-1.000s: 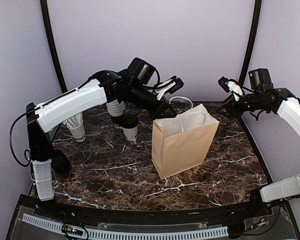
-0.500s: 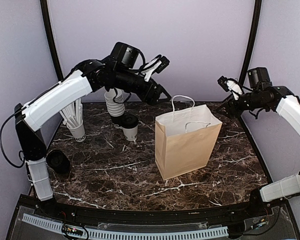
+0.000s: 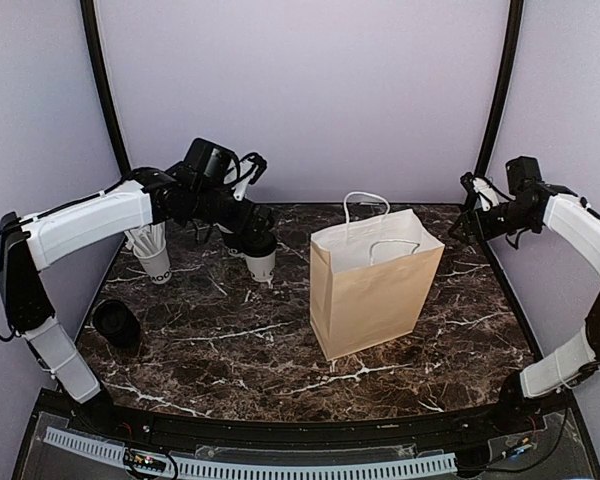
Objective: Pack the takeout coffee
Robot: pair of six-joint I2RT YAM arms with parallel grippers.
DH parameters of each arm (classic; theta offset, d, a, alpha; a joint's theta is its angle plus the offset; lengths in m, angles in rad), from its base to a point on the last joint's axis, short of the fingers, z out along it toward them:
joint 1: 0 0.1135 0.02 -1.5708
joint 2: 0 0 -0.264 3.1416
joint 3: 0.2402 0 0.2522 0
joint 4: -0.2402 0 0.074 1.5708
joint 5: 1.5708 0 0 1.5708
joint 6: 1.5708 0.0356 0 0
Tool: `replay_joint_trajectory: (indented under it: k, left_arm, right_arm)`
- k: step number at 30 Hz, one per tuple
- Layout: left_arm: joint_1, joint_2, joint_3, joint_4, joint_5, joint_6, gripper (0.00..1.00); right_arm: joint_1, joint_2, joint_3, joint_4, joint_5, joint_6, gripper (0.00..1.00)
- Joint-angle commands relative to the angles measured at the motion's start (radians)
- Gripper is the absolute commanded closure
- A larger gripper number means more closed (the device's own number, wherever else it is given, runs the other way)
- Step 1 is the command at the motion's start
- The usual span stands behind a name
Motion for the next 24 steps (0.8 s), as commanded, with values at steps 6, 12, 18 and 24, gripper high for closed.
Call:
replay_joint_trajectory:
  k: [6, 12, 18, 24]
  left_arm:
    - [0.160, 0.163, 0.001, 0.122, 0.208, -0.056, 0.01]
    - [0.170, 0.263, 0.082, 0.094, 0.252, -0.030, 0.01]
    - [0.170, 0.297, 0.102, 0.058, 0.254, 0.008, 0.01]
    - [0.170, 0.309, 0.124, -0.007, 0.250, 0.036, 0.01]
  right_arm:
    - [-0.013, 0.018, -0.017, 0.049, -0.047, 0.029, 0.21]
    - [-0.012, 0.035, -0.012, 0.041, -0.042, 0.023, 0.21]
    - [-0.013, 0.038, -0.017, 0.039, -0.033, 0.018, 0.21]
    - [-0.012, 0.056, -0.008, 0.037, -0.047, 0.018, 0.22]
